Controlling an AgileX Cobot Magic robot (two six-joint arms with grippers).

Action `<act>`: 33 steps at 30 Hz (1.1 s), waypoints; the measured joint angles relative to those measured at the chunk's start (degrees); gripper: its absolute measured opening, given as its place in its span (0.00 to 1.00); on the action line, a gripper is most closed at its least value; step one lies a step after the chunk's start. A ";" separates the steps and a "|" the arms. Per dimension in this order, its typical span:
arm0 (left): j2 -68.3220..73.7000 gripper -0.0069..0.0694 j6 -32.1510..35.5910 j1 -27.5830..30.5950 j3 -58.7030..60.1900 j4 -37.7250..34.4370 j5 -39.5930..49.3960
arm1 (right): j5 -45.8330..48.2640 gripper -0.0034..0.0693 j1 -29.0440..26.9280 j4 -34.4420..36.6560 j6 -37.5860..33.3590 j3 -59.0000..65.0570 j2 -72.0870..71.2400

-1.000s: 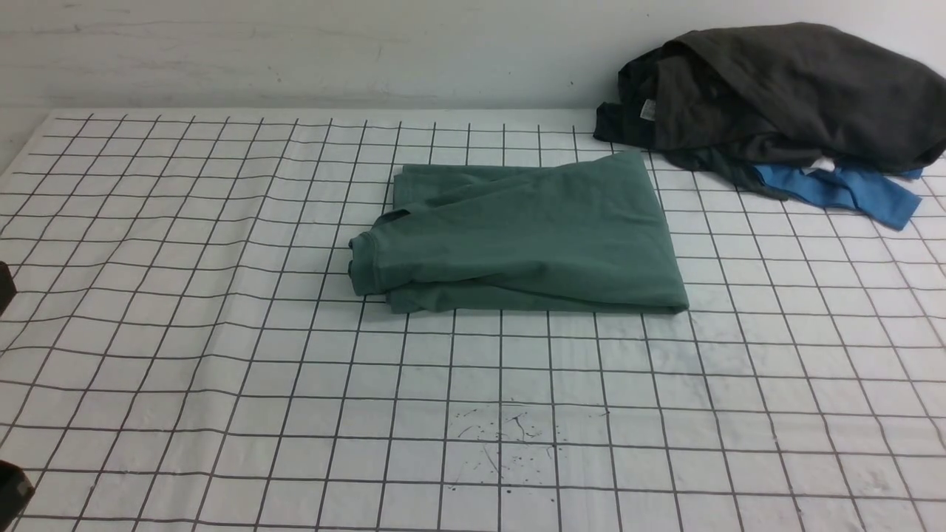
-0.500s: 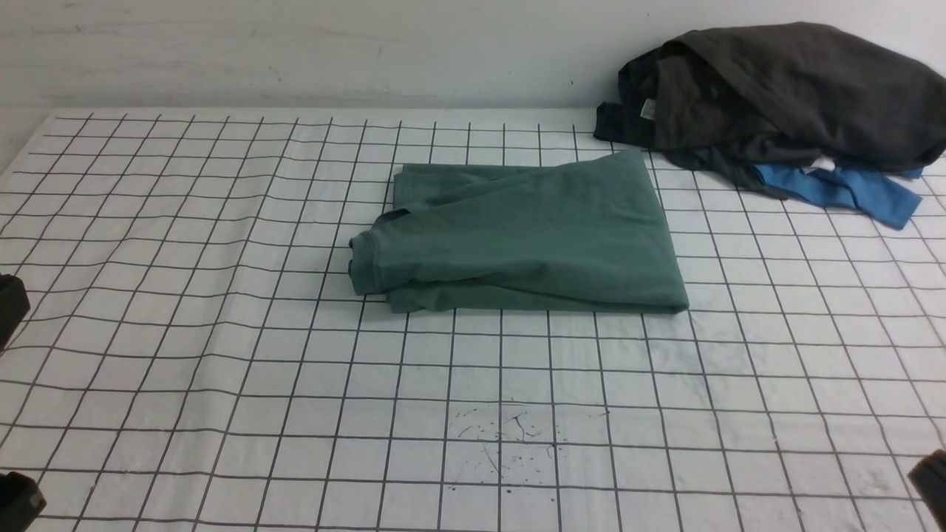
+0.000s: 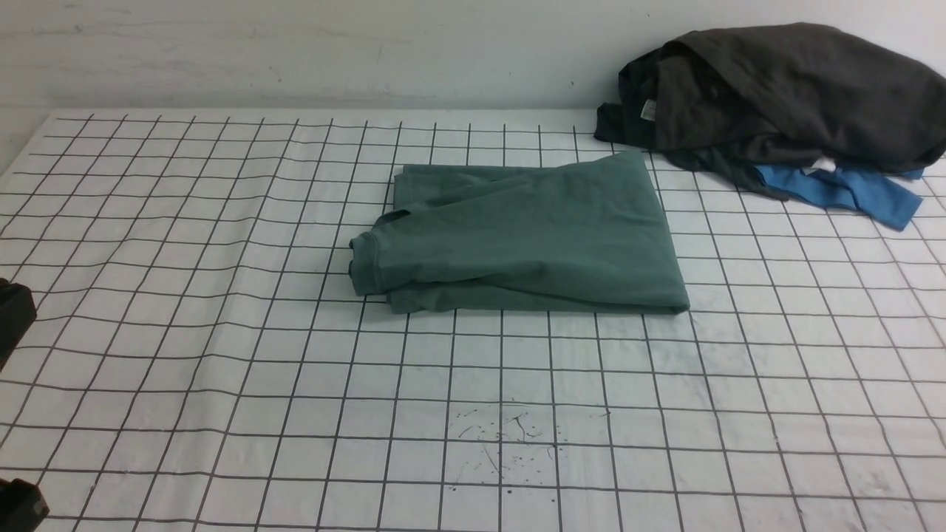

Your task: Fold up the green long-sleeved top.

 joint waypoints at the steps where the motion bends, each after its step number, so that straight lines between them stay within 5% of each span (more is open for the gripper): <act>1: 0.00 0.08 0.00 0.00 0.00 0.00 0.00 | 0.54 0.03 -0.14 -0.94 0.68 0.00 0.00; 8: 0.00 0.08 0.00 0.00 0.00 0.00 0.11 | 12.13 0.03 0.79 -4.88 9.09 -0.07 0.00; 33: -0.16 0.08 0.00 -0.05 0.16 0.00 0.05 | 12.71 0.03 2.44 -5.39 4.49 -0.18 0.00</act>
